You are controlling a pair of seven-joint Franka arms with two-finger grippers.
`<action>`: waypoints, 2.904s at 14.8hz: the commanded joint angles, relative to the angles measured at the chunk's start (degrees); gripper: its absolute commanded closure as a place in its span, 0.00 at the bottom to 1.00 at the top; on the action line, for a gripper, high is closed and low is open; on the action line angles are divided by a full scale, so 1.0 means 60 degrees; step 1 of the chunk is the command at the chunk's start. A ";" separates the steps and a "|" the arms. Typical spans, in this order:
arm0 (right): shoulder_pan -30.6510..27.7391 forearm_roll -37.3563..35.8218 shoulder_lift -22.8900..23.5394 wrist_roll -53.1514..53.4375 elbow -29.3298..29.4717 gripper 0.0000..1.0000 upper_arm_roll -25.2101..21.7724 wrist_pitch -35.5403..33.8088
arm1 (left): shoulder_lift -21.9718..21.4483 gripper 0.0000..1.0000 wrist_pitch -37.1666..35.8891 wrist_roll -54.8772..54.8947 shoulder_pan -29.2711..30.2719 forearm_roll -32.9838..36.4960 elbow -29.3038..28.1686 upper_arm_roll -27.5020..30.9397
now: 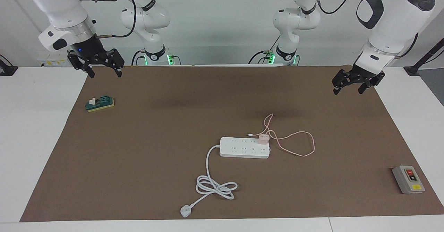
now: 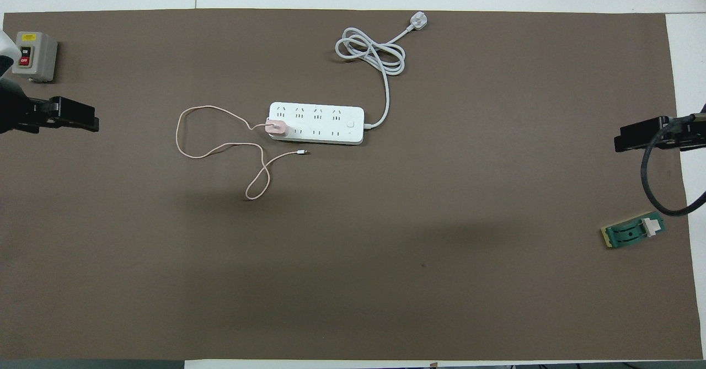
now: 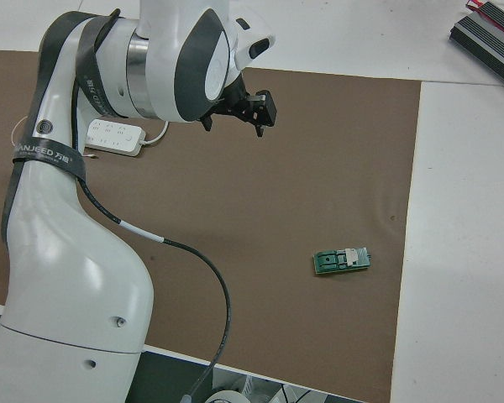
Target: Unplug charger and place it aside
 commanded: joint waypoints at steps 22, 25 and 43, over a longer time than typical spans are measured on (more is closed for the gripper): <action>0.0278 0.2771 0.0707 0.8113 -0.0143 0.00 0.0377 0.0928 | 0.0222 0.00 -0.0232 -0.5262 -0.0439 0.0095 0.0231 -0.0007; 0.0409 0.3637 0.1220 1.0060 -0.0143 0.00 0.0391 0.1176 | 0.0294 0.00 -0.0189 -0.6646 -0.0395 -0.0035 0.0260 -0.0007; 0.2723 0.7388 0.4851 1.4285 0.0236 0.00 0.0421 0.5249 | 0.2724 0.00 0.0848 -1.5736 -0.2240 -0.1013 0.1460 -0.0022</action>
